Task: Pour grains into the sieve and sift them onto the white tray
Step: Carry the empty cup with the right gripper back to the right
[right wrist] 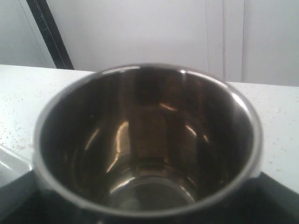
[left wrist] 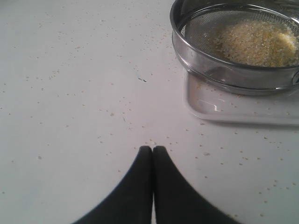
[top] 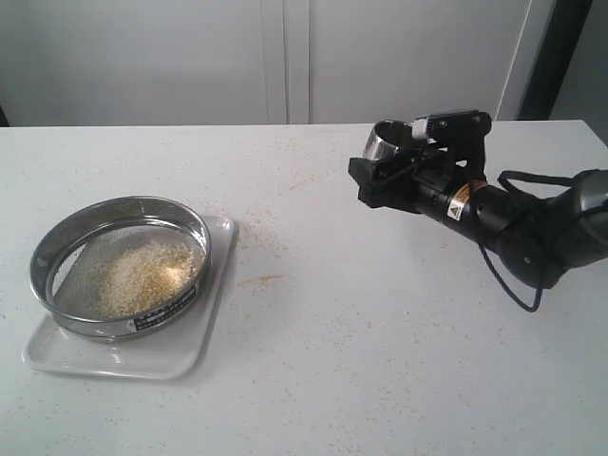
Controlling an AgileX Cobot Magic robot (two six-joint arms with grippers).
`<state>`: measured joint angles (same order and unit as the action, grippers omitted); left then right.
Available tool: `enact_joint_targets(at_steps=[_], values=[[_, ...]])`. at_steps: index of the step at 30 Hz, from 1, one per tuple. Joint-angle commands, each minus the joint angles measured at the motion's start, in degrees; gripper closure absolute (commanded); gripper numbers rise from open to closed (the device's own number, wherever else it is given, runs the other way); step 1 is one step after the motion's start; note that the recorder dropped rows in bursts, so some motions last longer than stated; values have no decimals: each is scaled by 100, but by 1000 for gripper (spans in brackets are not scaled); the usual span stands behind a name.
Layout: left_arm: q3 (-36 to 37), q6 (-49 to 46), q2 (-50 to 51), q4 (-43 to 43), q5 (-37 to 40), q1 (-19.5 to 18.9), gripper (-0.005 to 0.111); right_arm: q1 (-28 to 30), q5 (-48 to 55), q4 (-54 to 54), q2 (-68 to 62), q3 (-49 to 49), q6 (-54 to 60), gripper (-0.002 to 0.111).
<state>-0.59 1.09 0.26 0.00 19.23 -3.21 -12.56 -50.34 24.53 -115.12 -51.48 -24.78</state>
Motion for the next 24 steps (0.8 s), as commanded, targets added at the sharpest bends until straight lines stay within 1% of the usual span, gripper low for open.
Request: enact_joint_targets(at_steps=[1, 14, 20, 24], values=[[59, 14, -26, -33, 75, -12, 107, 63, -281, -617, -331, -83, 518, 108], [59, 14, -26, -33, 75, -12, 107, 63, -318, -629, -1191, -855, 996, 108], [59, 14, -26, -33, 75, -12, 107, 80, -378, -726, -1335, -932, 1615, 108], [59, 14, -26, -33, 75, -12, 107, 299, -447, -1077, -1604, -987, 1448, 108]])
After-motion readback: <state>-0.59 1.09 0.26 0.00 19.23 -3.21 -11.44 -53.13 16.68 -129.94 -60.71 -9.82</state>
